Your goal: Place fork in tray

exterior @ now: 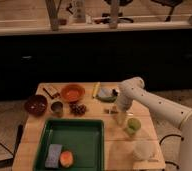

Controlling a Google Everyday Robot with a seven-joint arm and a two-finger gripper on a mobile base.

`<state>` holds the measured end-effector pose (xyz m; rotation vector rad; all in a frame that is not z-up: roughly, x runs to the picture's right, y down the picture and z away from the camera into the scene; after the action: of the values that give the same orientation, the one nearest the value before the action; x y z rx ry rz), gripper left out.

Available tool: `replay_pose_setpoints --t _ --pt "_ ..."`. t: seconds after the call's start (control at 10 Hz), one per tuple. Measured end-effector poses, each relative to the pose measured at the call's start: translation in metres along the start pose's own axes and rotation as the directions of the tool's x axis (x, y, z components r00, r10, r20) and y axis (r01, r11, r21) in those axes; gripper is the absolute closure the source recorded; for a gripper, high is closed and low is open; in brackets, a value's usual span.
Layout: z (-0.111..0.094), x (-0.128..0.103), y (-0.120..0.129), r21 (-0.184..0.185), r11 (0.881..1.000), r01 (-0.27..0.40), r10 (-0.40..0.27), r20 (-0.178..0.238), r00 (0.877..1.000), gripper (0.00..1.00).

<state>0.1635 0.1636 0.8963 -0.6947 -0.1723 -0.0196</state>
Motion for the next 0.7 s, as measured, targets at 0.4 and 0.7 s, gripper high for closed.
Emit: replay_pose_setpoints --t 0.4,0.7 --pt "0.0038 0.001 -0.001 -0.002 1.0 -0.01 0.01 -0.009 1.0 0.72" --pt "0.0009 0.0021 0.0009 -0.009 1.0 -0.009 0.008 -0.015 1.0 0.99"
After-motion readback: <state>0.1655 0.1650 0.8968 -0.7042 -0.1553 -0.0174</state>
